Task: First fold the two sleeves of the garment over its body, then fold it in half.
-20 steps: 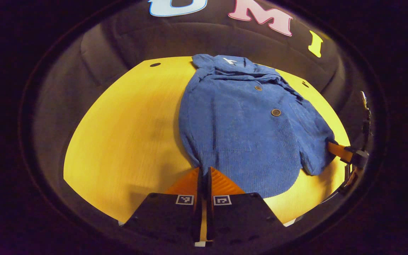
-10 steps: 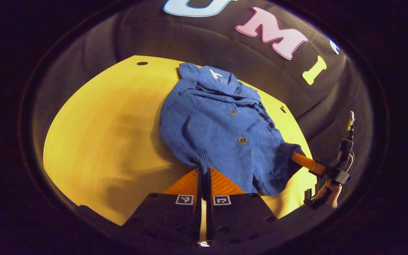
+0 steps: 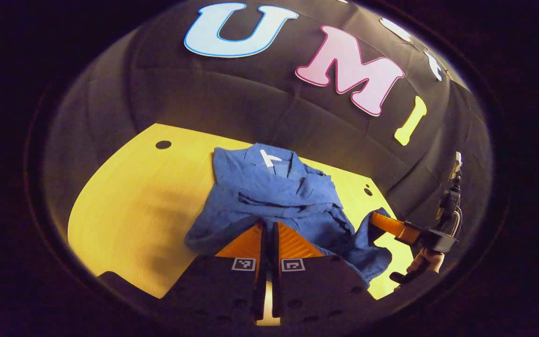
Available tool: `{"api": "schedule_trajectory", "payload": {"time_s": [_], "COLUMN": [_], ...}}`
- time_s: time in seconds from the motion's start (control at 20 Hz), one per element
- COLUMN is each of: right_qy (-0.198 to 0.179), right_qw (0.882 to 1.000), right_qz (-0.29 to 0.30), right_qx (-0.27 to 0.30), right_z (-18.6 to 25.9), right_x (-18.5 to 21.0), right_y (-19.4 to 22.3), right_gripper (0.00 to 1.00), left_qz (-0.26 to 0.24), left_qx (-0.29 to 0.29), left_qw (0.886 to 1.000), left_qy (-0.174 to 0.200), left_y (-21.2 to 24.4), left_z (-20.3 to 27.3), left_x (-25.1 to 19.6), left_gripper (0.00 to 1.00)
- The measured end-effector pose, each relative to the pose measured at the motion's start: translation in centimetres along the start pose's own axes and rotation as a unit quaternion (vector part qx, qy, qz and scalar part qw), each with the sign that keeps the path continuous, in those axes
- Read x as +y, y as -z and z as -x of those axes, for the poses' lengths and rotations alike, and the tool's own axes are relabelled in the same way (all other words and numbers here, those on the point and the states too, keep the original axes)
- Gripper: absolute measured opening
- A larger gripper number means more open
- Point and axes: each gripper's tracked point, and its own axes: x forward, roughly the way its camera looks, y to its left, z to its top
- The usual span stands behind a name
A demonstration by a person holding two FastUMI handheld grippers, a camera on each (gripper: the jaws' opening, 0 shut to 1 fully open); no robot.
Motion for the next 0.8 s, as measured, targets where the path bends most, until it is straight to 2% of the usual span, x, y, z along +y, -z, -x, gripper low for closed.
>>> {"api": "schedule_trajectory", "payload": {"time_s": [0.15,0.25,0.35,0.45,0.6,0.7,0.8], "right_qy": [-0.017,-0.017,-0.008,-0.002,0.010,0.024,0.035], "right_qw": [0.999,0.998,0.995,0.993,0.989,0.987,0.990], "right_qz": [0.011,0.022,0.026,0.031,0.042,0.047,0.035], "right_qx": [-0.033,-0.059,-0.094,-0.117,-0.144,-0.149,-0.134], "right_z": [-3.5,-5.7,-8.3,-10.9,-14.9,-17.7,-20.2], "right_x": [0.5,0.3,-0.5,-1.2,-2.6,-4.0,-5.3], "right_y": [-4.4,-7.3,-10.5,-12.8,-15.1,-15.3,-14.1], "right_gripper": [0.05,0.05,0.04,0.04,0.04,0.04,0.04], "left_qz": [-0.024,-0.040,-0.056,-0.049,-0.094,-0.104,-0.077], "left_qx": [-0.046,-0.073,-0.112,-0.166,-0.173,-0.176,-0.173], "left_qw": [0.999,0.996,0.992,0.984,0.975,0.973,0.976], "left_qy": [-0.011,-0.011,-0.028,-0.041,-0.105,-0.109,-0.105], "left_y": [-5.4,-8.6,-11.8,-15.2,-17.1,-17.5,-17.4], "left_z": [-3.0,-4.7,-6.9,-9.2,-13.9,-16.6,-19.5], "left_x": [0.6,0.9,2.4,3.8,7.4,8.2,9.1], "left_gripper": [0.06,0.04,0.03,0.03,0.02,0.02,0.02]}}
